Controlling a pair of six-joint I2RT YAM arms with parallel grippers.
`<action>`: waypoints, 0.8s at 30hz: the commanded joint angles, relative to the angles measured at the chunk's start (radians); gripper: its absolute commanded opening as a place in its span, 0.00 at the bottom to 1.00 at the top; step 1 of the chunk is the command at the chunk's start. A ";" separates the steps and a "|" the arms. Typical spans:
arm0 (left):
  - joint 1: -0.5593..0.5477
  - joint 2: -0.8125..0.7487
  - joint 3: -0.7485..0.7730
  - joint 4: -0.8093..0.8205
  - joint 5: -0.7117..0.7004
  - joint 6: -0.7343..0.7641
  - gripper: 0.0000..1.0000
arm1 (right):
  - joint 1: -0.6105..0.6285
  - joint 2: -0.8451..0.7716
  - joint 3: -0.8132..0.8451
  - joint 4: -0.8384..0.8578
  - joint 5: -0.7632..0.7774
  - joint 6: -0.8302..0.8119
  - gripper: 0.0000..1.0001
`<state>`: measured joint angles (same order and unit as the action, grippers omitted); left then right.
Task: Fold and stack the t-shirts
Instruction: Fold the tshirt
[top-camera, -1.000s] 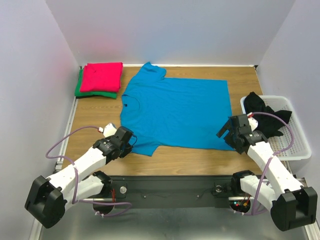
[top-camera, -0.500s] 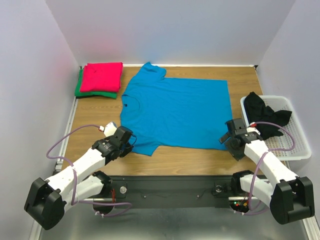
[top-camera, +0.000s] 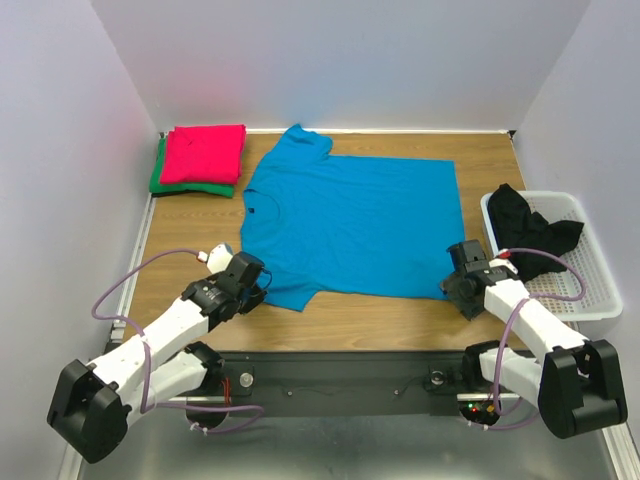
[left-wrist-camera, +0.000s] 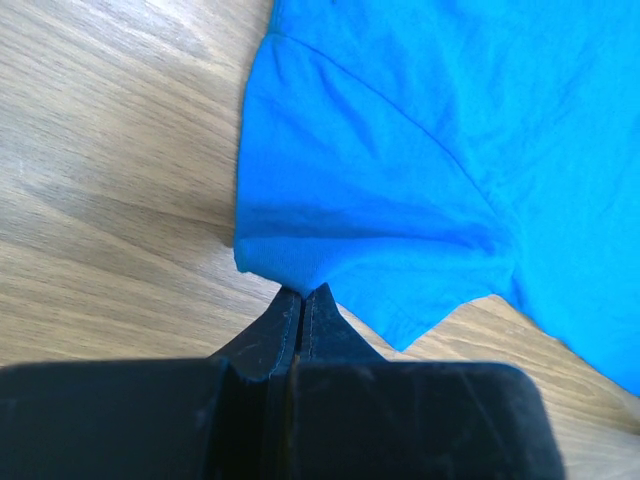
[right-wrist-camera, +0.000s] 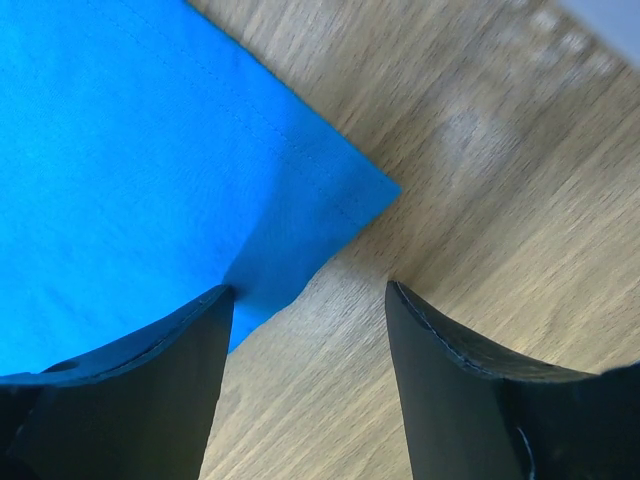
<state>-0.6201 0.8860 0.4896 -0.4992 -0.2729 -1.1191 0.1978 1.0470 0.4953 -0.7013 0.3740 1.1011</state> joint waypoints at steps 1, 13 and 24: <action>0.003 -0.030 0.020 -0.024 -0.032 -0.002 0.00 | -0.003 -0.010 -0.005 0.048 0.048 0.034 0.68; 0.003 -0.035 0.024 -0.038 -0.032 -0.001 0.00 | -0.005 0.091 0.008 0.129 0.077 0.045 0.63; 0.003 -0.039 0.044 -0.045 -0.035 0.001 0.00 | -0.003 0.127 0.014 0.157 0.088 0.020 0.40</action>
<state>-0.6201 0.8661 0.4904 -0.5228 -0.2737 -1.1194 0.1978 1.1389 0.5278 -0.6987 0.4210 1.1023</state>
